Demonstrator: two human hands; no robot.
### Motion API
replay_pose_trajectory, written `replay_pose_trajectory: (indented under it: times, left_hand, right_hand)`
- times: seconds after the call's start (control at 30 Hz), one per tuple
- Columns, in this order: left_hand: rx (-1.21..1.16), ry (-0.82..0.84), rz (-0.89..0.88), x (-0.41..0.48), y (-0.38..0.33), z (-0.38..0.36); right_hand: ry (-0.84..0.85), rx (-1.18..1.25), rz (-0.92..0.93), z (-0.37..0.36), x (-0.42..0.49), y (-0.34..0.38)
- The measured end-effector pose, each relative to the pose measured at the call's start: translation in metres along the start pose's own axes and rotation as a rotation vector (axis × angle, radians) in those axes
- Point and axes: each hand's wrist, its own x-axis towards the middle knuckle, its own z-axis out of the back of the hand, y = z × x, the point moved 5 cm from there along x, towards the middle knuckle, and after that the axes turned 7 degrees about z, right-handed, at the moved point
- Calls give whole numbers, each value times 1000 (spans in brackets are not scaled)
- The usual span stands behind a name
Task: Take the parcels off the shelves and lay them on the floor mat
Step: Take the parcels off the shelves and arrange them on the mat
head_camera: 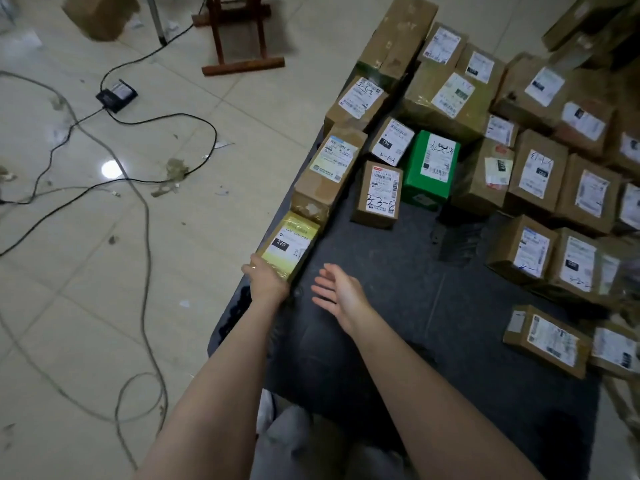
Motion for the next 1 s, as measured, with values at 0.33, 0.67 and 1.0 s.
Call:
replay_pose_trajectory:
  times: [0.33, 0.67, 1.0]
  left_hand:
    - [-108, 114, 138, -17, 1, 4]
    - [-161, 276, -58, -143, -77, 29]
    - [-137, 296, -460, -370, -266, 92]
  right_hand:
    - [25, 174, -20, 4, -30, 23]
    - [-15, 314, 73, 27, -121, 99]
    - [-99, 441, 345, 128, -316, 274]
